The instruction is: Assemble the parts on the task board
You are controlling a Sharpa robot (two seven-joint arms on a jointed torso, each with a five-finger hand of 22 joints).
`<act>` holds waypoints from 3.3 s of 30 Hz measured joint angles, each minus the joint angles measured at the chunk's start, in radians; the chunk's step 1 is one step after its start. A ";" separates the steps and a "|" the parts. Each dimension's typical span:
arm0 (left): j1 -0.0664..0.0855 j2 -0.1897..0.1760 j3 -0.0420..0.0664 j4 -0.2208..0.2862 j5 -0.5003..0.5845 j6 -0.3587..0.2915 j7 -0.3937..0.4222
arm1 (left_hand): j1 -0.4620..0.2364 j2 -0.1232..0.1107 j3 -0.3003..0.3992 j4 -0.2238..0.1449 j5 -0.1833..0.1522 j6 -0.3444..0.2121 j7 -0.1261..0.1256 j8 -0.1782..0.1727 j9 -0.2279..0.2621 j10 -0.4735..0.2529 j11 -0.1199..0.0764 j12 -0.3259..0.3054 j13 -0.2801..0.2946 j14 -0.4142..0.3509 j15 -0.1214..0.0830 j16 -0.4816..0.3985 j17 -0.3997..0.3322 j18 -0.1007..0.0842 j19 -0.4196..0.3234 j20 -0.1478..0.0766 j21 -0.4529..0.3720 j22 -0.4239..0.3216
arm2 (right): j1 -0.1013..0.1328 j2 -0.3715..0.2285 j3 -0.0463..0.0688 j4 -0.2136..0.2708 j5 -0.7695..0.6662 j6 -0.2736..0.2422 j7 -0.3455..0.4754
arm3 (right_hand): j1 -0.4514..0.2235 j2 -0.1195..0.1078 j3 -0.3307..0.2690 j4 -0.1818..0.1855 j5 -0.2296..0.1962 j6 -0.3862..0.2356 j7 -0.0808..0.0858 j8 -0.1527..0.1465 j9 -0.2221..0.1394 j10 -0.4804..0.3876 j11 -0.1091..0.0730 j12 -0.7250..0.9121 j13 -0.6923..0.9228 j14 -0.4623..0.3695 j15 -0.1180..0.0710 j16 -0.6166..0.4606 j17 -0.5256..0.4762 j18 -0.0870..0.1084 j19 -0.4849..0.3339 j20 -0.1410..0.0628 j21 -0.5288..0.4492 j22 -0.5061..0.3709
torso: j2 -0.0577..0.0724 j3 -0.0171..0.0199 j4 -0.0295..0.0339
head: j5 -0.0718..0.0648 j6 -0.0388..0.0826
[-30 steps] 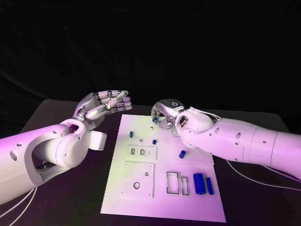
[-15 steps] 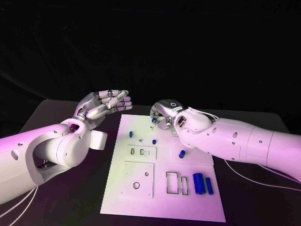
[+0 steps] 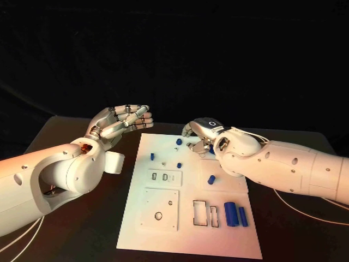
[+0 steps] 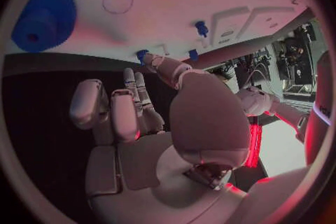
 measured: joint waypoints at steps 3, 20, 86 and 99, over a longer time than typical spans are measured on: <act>0.000 -0.003 0.000 -0.001 0.000 0.000 -0.001 | 0.000 0.000 0.000 0.000 0.000 0.000 0.000 0.000 0.000 0.000 0.000 0.000 0.000 0.000 0.000 0.000 0.000 0.000 0.000 0.000 0.000 0.000 | 0.004 -0.058 0.003 0.055 0.001 -0.005 -0.002 | -0.002 -0.001 -0.013 0.012 -0.002 0.021 -0.002 0.000 -0.002 0.029 -0.006 0.014 0.001 0.000 0.000 0.003 0.010 0.000 0.001 0.000 0.003 0.013 | 0.000 0.0009 -0.0024 | 0.000 0.003; 0.000 -0.012 0.000 -0.007 0.000 0.003 -0.006 | 0.000 0.000 0.000 0.000 0.000 0.000 0.000 0.000 -0.001 0.000 0.000 -0.006 0.000 -0.004 0.004 0.000 0.000 0.000 0.000 0.000 0.000 0.000 | 0.033 -0.250 0.008 0.145 0.288 0.036 -0.025 | 0.071 0.030 -0.426 0.175 -0.020 -0.069 -0.053 0.038 0.059 0.188 -0.080 0.586 0.505 -0.002 -0.056 0.110 0.163 -0.006 0.094 -0.059 0.084 0.151 | -0.003 0.0125 -0.0289 | 0.004 0.015; 0.000 -0.009 0.000 -0.015 0.000 0.016 -0.020 | 0.000 0.000 0.000 0.000 0.000 0.000 0.000 -0.004 -0.003 0.000 0.000 -0.013 0.000 -0.007 0.007 -0.010 0.000 0.000 0.004 0.004 -0.004 -0.005 | 0.013 -0.183 0.011 0.198 0.147 -0.027 -0.058 | 0.175 0.009 -0.177 0.282 0.009 -0.002 -0.036 0.106 0.019 0.387 -0.092 1.326 1.160 -0.002 -0.056 0.202 0.203 -0.047 0.156 -0.059 0.182 0.169 | -0.003 0.0122 -0.0267 | -0.002 0.005; 0.000 -0.007 0.000 -0.014 0.000 0.018 -0.021 | 0.000 0.000 0.000 0.000 0.000 0.000 0.000 -0.004 -0.002 0.000 0.000 -0.013 0.000 -0.011 0.003 -0.010 0.000 0.000 0.004 0.004 -0.004 -0.005 | 0.007 -0.079 0.010 0.199 0.021 -0.066 -0.079 | 0.170 0.003 -0.173 0.278 0.006 0.001 -0.035 0.106 0.019 0.387 -0.092 1.326 1.160 -0.002 -0.056 0.202 0.203 -0.047 0.156 -0.059 0.182 0.169 | -0.002 0.0107 -0.0261 | 0.006 0.003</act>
